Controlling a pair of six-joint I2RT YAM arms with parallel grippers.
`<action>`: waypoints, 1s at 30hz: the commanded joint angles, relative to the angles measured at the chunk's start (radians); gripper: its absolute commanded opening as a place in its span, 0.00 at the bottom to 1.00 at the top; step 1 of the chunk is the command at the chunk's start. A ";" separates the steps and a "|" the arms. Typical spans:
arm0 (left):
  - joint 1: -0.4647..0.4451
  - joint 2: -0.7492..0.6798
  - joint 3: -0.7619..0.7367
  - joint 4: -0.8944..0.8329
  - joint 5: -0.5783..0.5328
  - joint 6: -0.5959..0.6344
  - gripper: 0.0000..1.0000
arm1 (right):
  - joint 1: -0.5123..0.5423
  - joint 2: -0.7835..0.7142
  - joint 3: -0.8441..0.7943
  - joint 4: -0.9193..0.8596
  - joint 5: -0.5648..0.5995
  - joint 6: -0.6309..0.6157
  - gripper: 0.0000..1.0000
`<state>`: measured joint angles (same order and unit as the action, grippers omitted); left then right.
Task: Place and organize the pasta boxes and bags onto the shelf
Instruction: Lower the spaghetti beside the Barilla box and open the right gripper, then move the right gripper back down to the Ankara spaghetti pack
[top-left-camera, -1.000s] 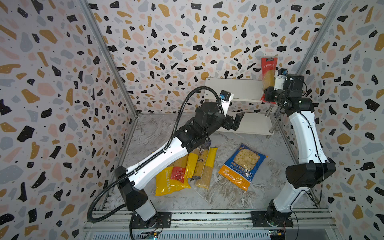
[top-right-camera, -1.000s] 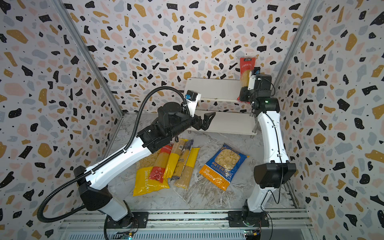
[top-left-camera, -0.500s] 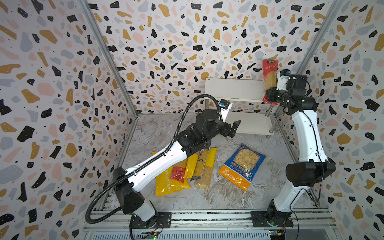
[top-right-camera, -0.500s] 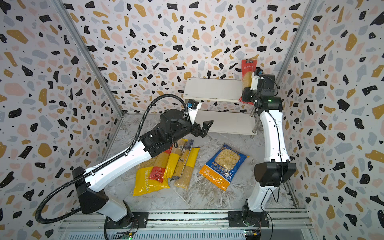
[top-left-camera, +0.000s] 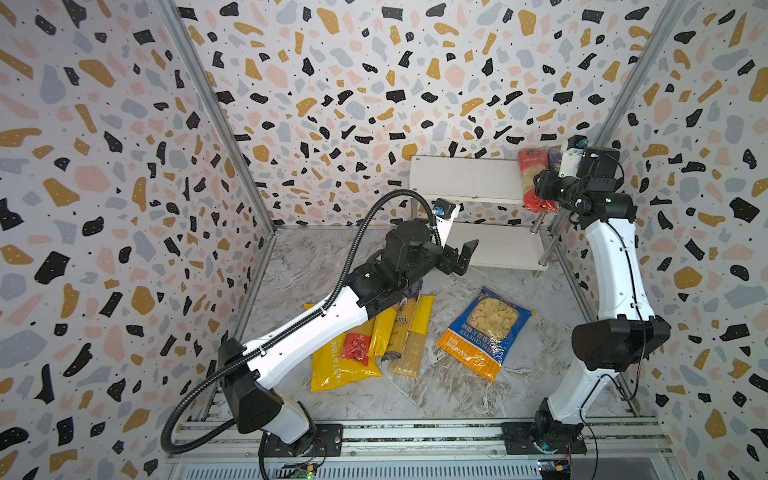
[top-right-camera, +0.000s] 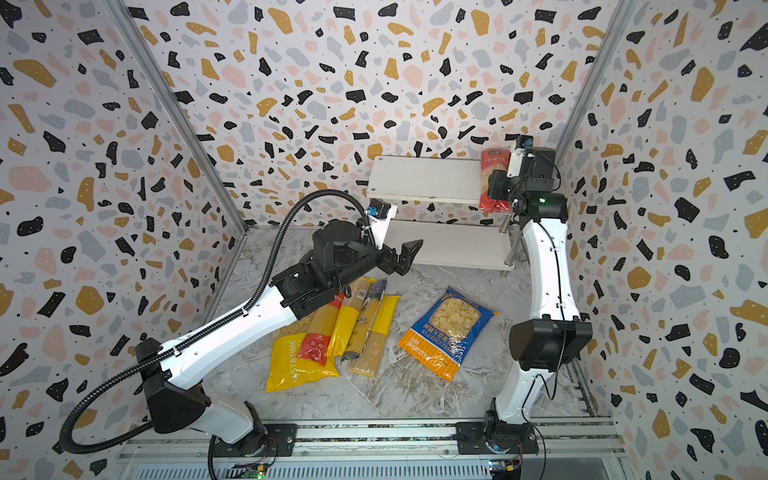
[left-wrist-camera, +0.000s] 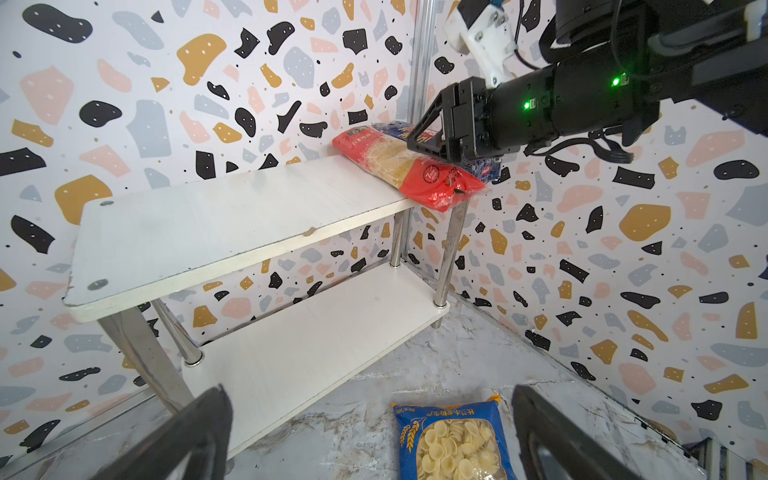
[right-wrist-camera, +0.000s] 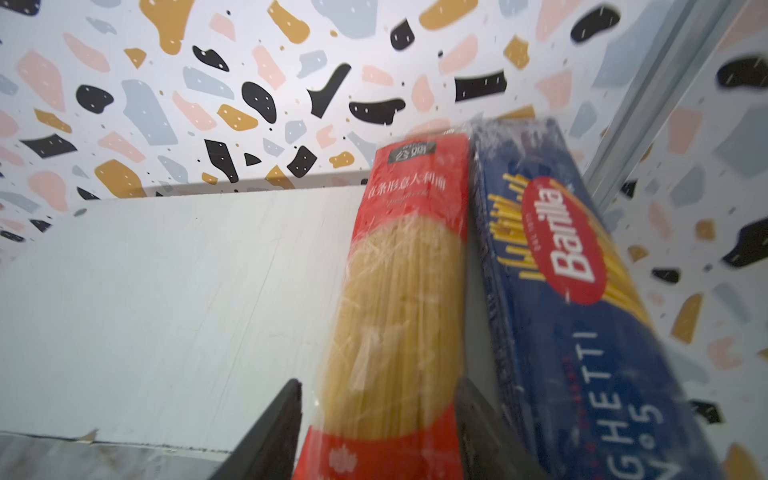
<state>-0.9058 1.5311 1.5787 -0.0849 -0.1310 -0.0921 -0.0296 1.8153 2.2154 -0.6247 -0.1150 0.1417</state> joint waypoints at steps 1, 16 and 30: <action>-0.005 -0.037 -0.024 0.037 -0.013 0.006 1.00 | 0.000 -0.080 -0.007 0.100 0.009 0.003 0.65; -0.005 -0.206 -0.292 0.035 -0.098 -0.061 0.99 | 0.208 -0.504 -0.462 0.250 0.063 0.053 0.81; -0.006 -0.594 -0.801 -0.055 -0.270 -0.288 0.99 | 0.771 -0.791 -1.241 0.435 0.258 0.284 0.86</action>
<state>-0.9062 1.0111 0.8257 -0.1425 -0.3359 -0.3019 0.6880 1.0451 1.0550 -0.2527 0.1043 0.3328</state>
